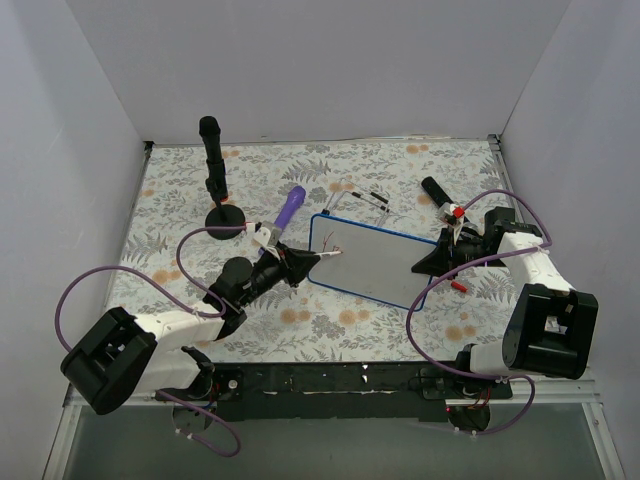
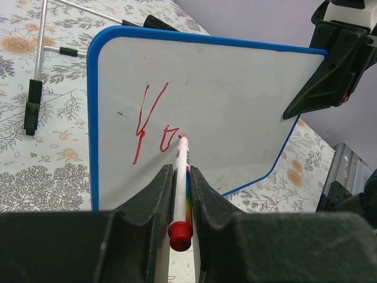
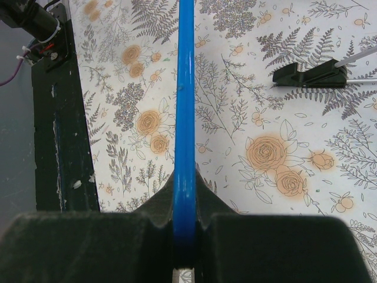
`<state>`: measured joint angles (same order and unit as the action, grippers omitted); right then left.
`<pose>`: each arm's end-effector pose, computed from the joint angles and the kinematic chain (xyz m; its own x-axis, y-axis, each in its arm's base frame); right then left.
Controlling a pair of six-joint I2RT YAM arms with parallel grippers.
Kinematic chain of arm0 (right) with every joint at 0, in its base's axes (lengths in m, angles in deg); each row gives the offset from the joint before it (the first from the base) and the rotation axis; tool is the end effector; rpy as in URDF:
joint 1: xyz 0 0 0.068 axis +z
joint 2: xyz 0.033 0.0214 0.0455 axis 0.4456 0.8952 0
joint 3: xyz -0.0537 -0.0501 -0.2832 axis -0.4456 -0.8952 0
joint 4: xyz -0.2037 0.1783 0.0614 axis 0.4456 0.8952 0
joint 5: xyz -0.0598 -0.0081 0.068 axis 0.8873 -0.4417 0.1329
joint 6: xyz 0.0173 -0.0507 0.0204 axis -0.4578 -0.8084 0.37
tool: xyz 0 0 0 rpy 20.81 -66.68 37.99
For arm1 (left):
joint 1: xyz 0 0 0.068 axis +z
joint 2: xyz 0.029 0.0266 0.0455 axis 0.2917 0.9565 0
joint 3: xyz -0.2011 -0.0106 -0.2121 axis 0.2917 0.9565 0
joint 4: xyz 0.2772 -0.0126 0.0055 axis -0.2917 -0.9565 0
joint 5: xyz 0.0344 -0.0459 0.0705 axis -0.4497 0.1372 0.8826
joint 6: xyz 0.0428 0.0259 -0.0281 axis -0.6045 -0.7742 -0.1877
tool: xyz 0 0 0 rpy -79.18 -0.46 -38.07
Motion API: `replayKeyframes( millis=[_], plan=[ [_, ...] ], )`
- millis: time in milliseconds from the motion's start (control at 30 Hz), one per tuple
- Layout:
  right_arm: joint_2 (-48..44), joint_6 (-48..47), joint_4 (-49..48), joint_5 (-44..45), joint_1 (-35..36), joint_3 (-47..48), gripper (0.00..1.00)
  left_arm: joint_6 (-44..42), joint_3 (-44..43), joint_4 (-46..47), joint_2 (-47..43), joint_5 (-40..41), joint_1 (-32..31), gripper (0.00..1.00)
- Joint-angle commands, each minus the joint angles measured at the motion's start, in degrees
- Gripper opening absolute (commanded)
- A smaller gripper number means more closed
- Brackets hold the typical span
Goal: Write a sentence on the whiteboard
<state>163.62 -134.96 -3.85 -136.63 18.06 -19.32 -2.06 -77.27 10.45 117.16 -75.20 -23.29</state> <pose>0.2394 0.0029 0.2298 -0.3873 -0.2689 -0.8818 -0.9022 0.3073 0.3026 0.1804 -0.1608 0.2077 -0.6771 -0.5743 -0.4602 0.3334 0.3182 -0.8875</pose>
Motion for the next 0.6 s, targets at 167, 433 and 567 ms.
replayKeyframes(
  millis=[167, 433, 567],
  plan=[
    [-0.85, -1.39, 1.01, 0.35, 0.14, -0.21, 0.01, -1.90, -2.74, 1.38, -0.44, 0.91, 0.00, 0.00],
    [-0.76, -1.39, 0.93, 0.26, 0.14, -0.12, 0.01, -2.25, -2.39, 1.02, -0.61, 1.09, 0.00, 0.00],
    [-0.85, -1.39, 0.93, 0.35, 0.14, -0.21, 0.01, -2.69, -2.39, 0.50, 0.17, 1.17, 0.00, 0.00]
  ],
)
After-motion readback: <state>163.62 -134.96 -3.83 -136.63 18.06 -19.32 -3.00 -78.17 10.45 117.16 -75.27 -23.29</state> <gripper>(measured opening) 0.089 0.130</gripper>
